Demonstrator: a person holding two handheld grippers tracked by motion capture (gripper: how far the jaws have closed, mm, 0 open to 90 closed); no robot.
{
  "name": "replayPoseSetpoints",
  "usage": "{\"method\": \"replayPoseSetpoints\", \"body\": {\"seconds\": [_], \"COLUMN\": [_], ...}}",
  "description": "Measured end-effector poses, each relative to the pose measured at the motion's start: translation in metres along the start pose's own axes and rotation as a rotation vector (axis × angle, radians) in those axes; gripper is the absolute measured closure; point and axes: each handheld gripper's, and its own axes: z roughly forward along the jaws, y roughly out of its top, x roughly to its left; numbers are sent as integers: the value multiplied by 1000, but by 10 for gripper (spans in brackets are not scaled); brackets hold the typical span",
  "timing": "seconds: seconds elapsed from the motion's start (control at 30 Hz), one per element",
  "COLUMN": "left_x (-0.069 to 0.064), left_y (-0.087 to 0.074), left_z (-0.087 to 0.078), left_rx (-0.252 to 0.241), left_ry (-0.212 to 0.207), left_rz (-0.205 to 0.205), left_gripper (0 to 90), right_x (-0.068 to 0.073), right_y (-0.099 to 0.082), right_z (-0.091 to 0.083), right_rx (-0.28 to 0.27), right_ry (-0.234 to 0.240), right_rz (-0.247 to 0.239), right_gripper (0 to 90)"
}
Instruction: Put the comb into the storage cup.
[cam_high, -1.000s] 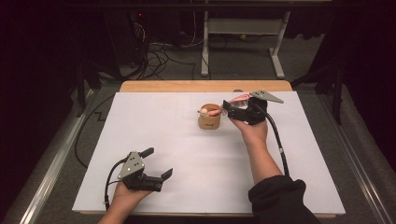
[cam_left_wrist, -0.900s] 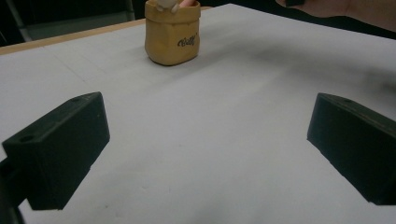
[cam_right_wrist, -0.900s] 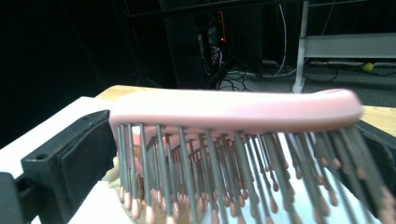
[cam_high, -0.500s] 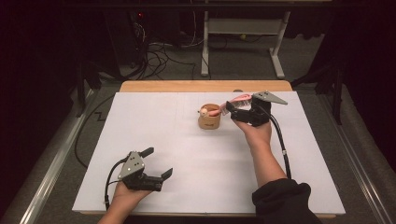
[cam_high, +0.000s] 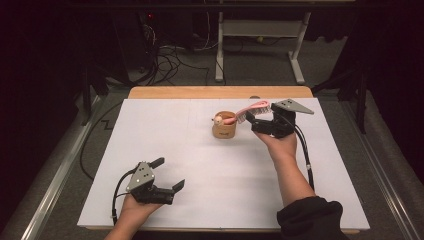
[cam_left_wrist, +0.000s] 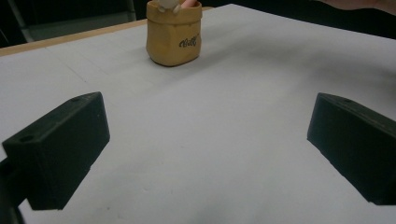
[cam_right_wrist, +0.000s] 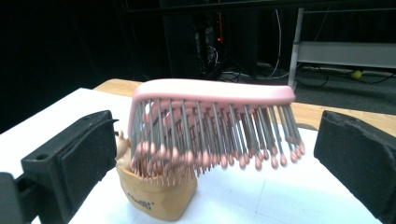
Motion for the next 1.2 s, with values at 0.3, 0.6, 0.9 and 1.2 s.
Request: {"method": "replayPoseSetpoints", "body": {"seconds": [0.3,0.6,0.9,1.2], "left_x": [2,7,12,22], "left_y": [0,-1,-1,-2], "left_z": [1,0,-5,-12], "left_rx": [5,7,-2,1], "left_ry": [4,8,17,37], "left_rz": [1,-15,-21,-37], "left_gripper": [0,0,0,0], "right_x": [-2,-5,-3,0], "right_y": [-7,-42,-73,-88], "right_z": [-17,-25,-41,-76], "right_rx": [-6,61,90,60], "right_ry": [14,22,34,34], "right_rz": [-10,-26,-45,-68], "right_gripper": [5,5,5,5]}}
